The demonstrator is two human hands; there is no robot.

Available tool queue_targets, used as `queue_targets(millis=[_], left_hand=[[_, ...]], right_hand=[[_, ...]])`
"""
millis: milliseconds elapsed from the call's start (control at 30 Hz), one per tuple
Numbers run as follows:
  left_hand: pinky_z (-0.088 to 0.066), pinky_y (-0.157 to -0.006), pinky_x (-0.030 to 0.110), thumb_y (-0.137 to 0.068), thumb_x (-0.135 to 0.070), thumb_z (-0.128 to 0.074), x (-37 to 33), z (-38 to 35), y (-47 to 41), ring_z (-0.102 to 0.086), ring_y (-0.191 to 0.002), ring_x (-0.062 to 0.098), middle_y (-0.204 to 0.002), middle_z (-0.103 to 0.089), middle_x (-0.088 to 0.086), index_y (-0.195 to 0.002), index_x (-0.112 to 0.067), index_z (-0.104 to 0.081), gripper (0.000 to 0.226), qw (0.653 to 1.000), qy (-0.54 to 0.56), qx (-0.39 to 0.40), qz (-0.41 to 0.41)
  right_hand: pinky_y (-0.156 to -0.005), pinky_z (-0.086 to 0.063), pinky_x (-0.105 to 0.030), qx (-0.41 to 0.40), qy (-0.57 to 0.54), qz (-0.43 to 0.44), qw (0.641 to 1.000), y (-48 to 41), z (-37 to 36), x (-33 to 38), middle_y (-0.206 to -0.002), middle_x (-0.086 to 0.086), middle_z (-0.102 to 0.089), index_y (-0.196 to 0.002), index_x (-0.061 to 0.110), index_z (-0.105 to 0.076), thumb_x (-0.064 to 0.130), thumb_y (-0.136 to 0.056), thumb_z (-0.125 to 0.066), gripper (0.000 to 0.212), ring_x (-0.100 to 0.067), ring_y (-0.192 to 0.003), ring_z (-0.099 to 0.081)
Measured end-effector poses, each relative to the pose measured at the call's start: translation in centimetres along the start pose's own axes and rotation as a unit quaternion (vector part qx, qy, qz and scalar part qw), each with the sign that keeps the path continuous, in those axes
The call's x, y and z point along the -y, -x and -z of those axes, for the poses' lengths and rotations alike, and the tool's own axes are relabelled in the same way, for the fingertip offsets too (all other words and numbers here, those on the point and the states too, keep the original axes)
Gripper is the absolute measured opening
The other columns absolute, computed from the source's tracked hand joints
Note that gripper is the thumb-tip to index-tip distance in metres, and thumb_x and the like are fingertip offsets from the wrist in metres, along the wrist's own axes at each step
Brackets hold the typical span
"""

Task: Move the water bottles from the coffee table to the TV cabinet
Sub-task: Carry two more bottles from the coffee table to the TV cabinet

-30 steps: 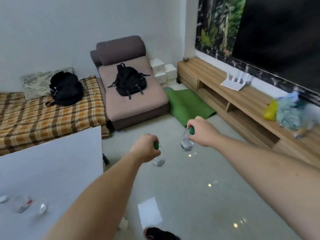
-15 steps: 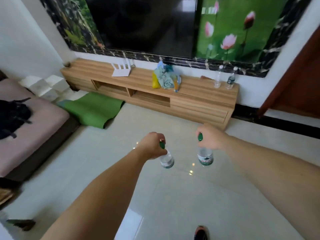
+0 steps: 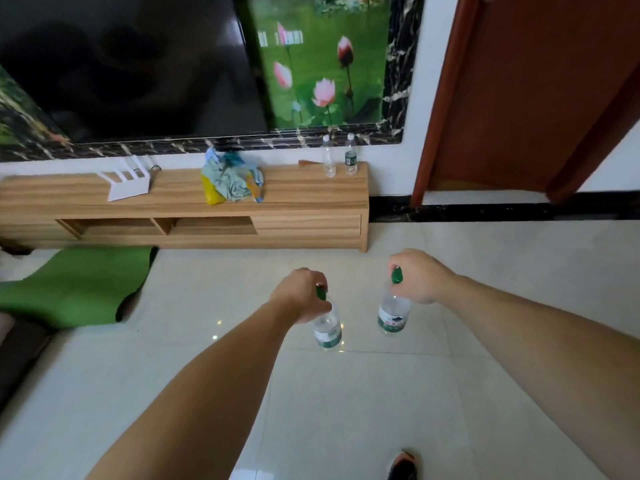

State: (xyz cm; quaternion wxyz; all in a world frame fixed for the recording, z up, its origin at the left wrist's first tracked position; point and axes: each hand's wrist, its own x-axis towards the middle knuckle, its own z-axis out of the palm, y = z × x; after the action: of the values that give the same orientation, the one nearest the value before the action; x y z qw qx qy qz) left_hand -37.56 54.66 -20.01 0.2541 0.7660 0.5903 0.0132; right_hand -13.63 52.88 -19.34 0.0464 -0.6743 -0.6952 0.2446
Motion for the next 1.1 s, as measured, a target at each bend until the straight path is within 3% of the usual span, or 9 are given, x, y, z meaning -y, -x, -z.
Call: queue_targets(millis=[233,500,667,767,933,1100], left_hand=[[-0.047,-0.066,0.027,-0.071,-0.024,-0.067,-1.2,-0.7,-2.4,-0.056,-0.084,0.021,-0.100,-0.056,0.001,-0.098,-0.023,-0.065,0.027,1.000,-0.016,0.010,0.010],[-0.049,-0.067,0.028,-0.070,-0.025,-0.067,-1.3,2.6,-5.2,-0.055,-0.084,0.021,-0.097,-0.056,0.001,-0.097,-0.022,-0.065,0.027,0.999,-0.013,-0.024,0.036],[-0.050,-0.066,0.029,-0.069,-0.028,-0.067,-0.7,4.9,-9.2,-0.055,-0.080,0.020,-0.091,-0.057,-0.001,-0.096,-0.024,-0.065,0.028,0.998,-0.006,-0.046,0.046],[-0.050,-0.067,0.028,-0.068,-0.028,-0.068,0.4,5.5,-12.3,-0.054,-0.080,0.020,-0.094,-0.058,0.000,-0.097,-0.023,-0.065,0.030,0.997,0.000,-0.053,0.050],[-0.050,-0.070,0.030,-0.069,-0.026,-0.068,3.0,7.3,-20.7,-0.054,-0.083,0.021,-0.098,-0.057,0.001,-0.098,-0.022,-0.066,0.029,0.998,0.016,-0.046,0.045],[-0.048,-0.071,0.030,-0.069,-0.023,-0.069,4.6,9.9,-29.8,-0.053,-0.087,0.023,-0.102,-0.055,0.003,-0.099,-0.021,-0.065,0.030,0.999,0.025,-0.018,0.040]], right_hand=[[-0.084,-0.050,-0.039,0.012,0.002,-0.002,1.000,-1.7,0.0,-2.8,-0.092,-0.002,-0.049,-0.078,0.020,-0.057,0.015,-0.074,-0.062,0.008,-0.026,-0.092,-0.055],[-0.069,-0.043,-0.031,0.004,0.026,0.045,0.999,-6.5,3.0,-2.3,-0.087,0.005,-0.043,-0.082,0.021,-0.057,0.019,-0.077,-0.063,0.008,-0.021,-0.080,-0.052],[-0.078,-0.052,-0.038,-0.002,0.015,0.070,0.997,-11.5,5.2,-0.9,-0.097,-0.002,-0.053,-0.091,0.014,-0.062,0.017,-0.075,-0.064,0.017,-0.025,-0.088,-0.057],[-0.083,-0.051,-0.040,-0.004,0.018,0.074,0.997,-15.0,5.7,-0.2,-0.097,-0.001,-0.048,-0.097,0.014,-0.061,0.023,-0.079,-0.066,0.020,-0.025,-0.090,-0.056],[-0.077,-0.051,-0.037,-0.006,0.020,0.058,0.998,-23.0,7.0,0.3,-0.087,0.001,-0.051,-0.089,0.010,-0.065,0.024,-0.078,-0.068,0.018,-0.025,-0.088,-0.059],[-0.079,-0.052,-0.039,0.003,-0.004,0.029,1.000,-30.7,8.3,0.4,-0.095,-0.002,-0.054,-0.088,0.013,-0.065,0.022,-0.076,-0.065,0.015,-0.022,-0.086,-0.057]])
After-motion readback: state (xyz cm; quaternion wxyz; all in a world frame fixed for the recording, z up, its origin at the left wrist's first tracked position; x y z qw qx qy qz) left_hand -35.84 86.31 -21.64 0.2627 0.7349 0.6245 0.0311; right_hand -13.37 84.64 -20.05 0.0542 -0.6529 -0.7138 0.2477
